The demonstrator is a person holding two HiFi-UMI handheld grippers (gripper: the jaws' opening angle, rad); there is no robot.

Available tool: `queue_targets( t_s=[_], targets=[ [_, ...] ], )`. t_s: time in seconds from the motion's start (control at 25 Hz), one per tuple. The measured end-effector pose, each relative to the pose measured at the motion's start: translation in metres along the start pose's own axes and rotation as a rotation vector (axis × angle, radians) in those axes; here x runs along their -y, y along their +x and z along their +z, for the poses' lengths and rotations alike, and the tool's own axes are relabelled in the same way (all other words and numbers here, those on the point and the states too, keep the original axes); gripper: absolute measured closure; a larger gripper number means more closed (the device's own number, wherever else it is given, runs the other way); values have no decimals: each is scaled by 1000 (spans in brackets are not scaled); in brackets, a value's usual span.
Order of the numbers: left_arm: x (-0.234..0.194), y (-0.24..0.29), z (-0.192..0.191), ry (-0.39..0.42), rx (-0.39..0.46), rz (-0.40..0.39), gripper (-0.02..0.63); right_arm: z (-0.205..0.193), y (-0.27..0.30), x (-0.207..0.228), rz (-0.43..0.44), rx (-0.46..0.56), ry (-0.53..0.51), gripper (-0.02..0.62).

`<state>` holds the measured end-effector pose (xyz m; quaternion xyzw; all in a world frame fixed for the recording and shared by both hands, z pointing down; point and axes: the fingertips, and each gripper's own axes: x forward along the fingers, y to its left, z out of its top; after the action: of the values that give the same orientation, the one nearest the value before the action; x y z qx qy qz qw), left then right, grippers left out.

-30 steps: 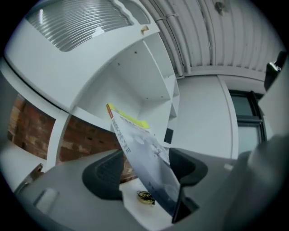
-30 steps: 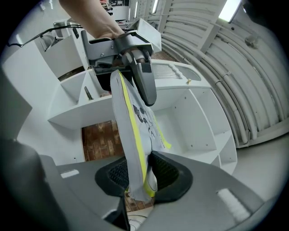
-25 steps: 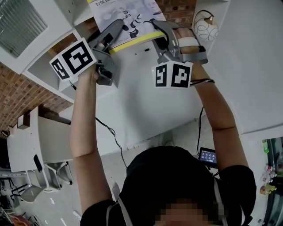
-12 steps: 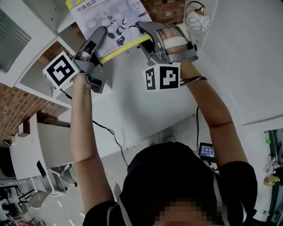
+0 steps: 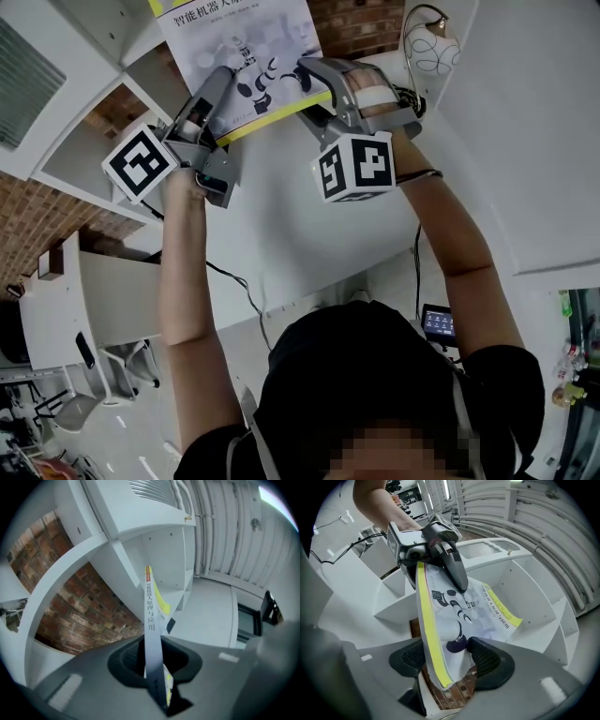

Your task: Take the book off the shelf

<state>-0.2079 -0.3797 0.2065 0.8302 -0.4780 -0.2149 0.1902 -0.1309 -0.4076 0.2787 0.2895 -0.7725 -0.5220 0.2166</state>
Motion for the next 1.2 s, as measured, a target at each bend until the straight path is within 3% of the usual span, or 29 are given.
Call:
queue_targets(
  t_s=[0.16, 0.32, 0.64, 0.76, 1.0, 1.2],
  targets=[
    [0, -2, -1, 1, 7, -11, 537, 3, -7, -10, 95, 47, 52, 301],
    [3, -1, -1, 27, 12, -12, 538, 13, -26, -5, 238, 122, 297, 327],
    [4, -3, 1, -16, 52, -70, 538, 0, -18, 51, 182, 176, 631, 310],
    [8, -2, 1, 6, 35, -95, 538, -5, -6, 70, 194, 192, 781, 302],
    [18, -16, 5, 89, -17, -106, 538, 3, 18, 71, 402, 253, 1146, 245],
    [43, -24, 6, 83, -30, -170, 538, 14, 13, 72, 512, 304, 1234, 230]
  ],
)
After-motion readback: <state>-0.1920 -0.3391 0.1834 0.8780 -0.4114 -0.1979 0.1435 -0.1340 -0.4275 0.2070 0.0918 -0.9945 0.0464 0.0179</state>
